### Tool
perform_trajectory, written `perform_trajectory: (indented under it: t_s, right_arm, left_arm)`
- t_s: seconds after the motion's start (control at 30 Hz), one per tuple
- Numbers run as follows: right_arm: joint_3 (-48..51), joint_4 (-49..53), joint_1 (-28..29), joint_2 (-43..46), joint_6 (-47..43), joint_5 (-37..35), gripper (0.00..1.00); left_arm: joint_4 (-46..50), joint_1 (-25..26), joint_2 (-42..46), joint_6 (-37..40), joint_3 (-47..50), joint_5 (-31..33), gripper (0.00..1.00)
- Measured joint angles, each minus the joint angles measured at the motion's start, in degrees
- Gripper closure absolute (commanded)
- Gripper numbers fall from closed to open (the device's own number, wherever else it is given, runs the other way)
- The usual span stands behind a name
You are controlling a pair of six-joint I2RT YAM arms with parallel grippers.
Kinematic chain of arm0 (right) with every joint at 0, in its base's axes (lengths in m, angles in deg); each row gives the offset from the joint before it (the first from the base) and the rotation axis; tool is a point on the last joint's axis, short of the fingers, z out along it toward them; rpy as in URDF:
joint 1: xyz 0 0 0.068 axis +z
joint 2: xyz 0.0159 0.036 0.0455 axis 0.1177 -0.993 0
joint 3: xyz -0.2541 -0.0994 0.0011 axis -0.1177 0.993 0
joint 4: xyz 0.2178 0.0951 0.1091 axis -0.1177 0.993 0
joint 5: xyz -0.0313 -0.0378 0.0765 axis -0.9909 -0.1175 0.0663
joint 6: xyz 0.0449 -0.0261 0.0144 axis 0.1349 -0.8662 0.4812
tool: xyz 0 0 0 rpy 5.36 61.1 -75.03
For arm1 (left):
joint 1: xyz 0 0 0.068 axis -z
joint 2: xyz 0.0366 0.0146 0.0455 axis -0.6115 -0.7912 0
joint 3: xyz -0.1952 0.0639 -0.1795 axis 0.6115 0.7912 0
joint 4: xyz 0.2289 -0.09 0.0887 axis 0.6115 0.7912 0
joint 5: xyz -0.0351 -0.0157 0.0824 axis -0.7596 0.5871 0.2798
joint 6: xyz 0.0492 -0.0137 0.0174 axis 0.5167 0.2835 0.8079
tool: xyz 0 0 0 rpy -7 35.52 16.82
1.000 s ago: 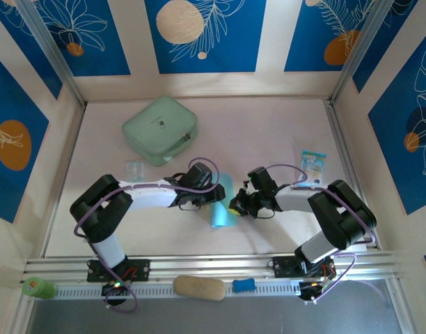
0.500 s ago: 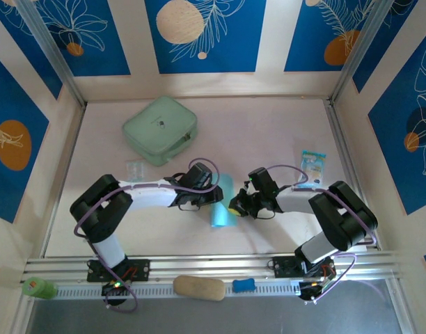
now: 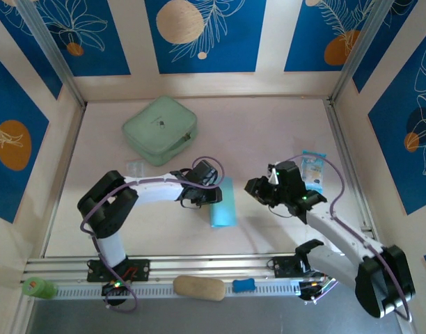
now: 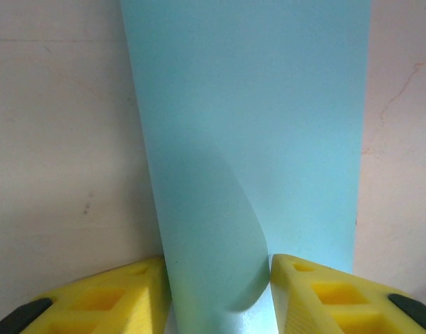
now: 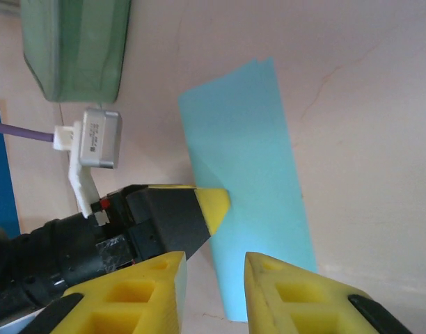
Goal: Fold a paper plane with a square sheet of paper (pick it up from the middle)
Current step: Hold the paper at the center of the table.
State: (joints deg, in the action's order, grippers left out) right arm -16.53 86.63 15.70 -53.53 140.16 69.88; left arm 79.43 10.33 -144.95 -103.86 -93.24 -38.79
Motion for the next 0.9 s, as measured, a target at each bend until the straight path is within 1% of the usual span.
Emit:
perform_trajectory:
  t_s: [0.1,0.23,0.33,0.6,0.9]
  right_arm:
    - [0.81,2.67,-2.58,2.82,-1.05,-0.02,0.72]
    - [2.29,5.35,-4.74,3.34,-1.53,0.09,0.72]
    - [3.3,6.01,-4.92,3.34,-1.53,0.33,0.72]
    - [3.63,6.64,-4.98,3.3,-1.53,0.72,0.72]
    - [3.8,6.62,-5.14,3.3,-1.53,1.18,0.71]
  left_arm:
    - [0.44,0.02,-0.22,0.66,-0.46,-0.02,0.55]
    - [1.53,0.04,-0.76,1.6,-1.42,-0.11,0.53]
    - [2.38,0.04,-1.22,2.6,-2.12,-0.26,0.51]
    - [6.51,0.09,-3.06,4.52,-5.31,-0.28,0.5]
    - [6.6,0.09,-3.34,4.46,-5.51,-0.31,0.48]
